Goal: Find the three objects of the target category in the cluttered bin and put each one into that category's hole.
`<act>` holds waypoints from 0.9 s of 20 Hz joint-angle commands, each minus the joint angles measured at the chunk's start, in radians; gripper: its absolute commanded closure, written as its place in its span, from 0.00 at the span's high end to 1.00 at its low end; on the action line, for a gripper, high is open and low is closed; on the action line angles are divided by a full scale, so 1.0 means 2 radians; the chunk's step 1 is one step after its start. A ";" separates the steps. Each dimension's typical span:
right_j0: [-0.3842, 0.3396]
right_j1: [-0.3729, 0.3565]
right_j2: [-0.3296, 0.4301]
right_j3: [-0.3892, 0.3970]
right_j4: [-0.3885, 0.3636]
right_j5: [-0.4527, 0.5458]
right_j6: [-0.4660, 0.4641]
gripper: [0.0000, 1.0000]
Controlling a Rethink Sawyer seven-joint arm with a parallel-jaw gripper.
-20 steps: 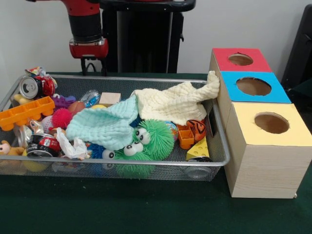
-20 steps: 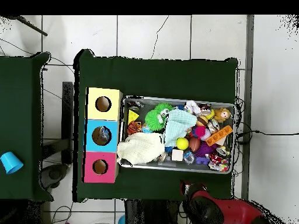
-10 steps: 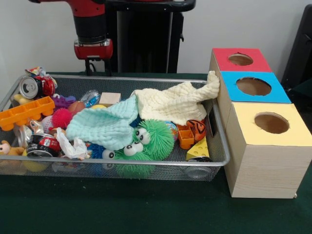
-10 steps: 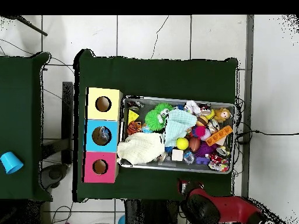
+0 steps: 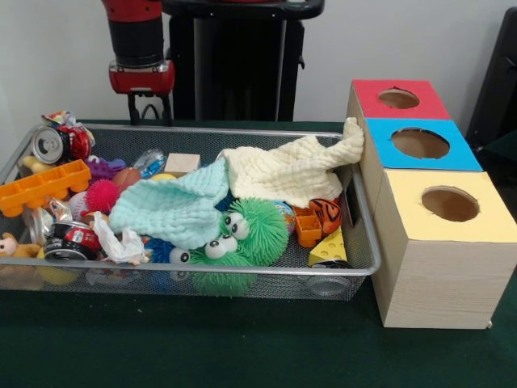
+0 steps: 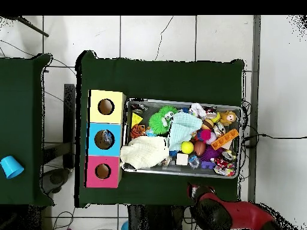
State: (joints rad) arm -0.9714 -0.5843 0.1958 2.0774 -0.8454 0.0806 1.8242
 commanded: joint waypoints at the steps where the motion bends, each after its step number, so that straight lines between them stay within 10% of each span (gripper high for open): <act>1: -0.008 -0.026 0.068 -0.034 0.031 0.075 -0.017 1.00; 18: 0.010 -0.025 0.064 -0.056 0.034 0.073 0.003 1.00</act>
State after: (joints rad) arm -0.9677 -0.6242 0.2311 2.0777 -0.8245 0.1379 1.8242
